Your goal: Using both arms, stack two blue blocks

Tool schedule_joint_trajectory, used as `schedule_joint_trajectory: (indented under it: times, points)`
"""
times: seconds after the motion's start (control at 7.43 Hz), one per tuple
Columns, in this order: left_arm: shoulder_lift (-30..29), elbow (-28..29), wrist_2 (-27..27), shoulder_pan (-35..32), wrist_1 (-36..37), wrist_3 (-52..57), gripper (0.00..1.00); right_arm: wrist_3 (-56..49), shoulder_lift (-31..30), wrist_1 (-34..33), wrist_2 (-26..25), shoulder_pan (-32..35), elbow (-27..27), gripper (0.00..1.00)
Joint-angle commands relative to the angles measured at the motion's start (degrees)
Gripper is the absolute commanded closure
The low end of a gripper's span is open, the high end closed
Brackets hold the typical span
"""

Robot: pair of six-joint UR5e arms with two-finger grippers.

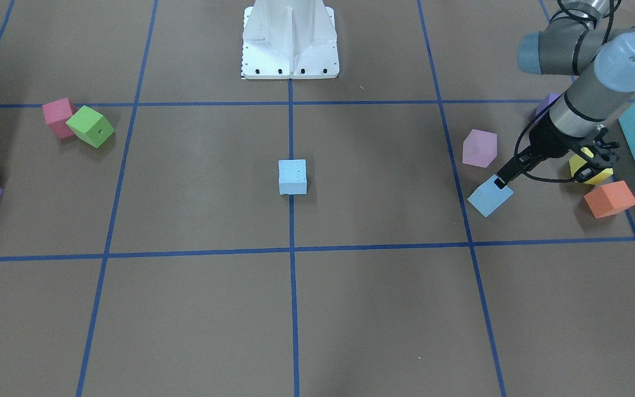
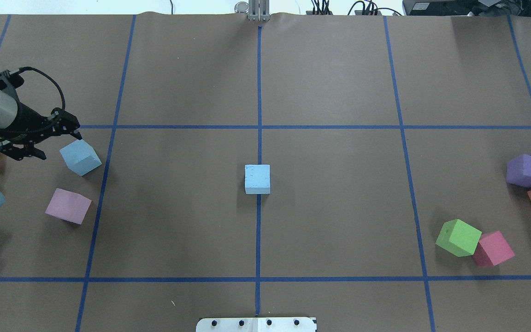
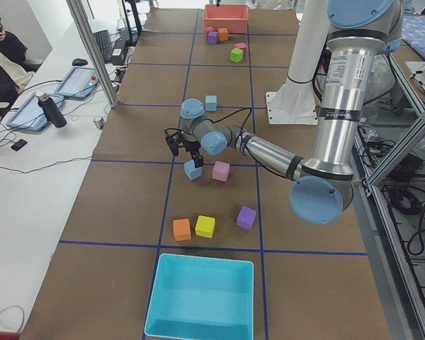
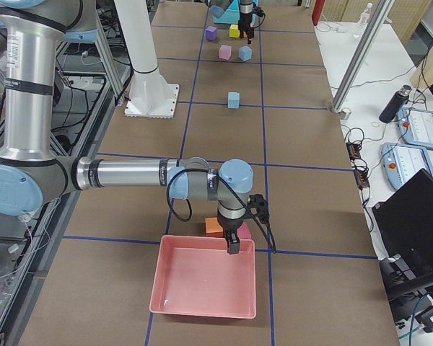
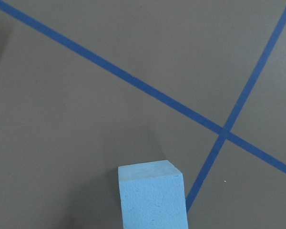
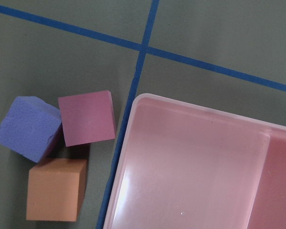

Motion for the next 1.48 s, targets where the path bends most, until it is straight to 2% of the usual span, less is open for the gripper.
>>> schedule_joint_trajectory:
  times: [0.0,0.4,1.08,1.35]
  points:
    - [-0.5,1.4,1.4,2.1,0.0,-0.4,0.02,0.0,0.0,0.0,0.0,0.0,0.0,0.00]
    - [-4.1,5.7,2.5,2.5,0.0,-0.3,0.02,0.0,0.0,0.0,0.0,0.0,0.0,0.00]
    - [-4.3,8.4,3.6,3.6,-0.7,0.9,0.02,0.1,0.0,0.0,0.1,0.0,-0.4,0.00]
    - [-4.3,10.5,4.6,4.4,-3.9,0.9,0.02,0.1,0.0,0.0,0.1,0.0,-0.4,0.00]
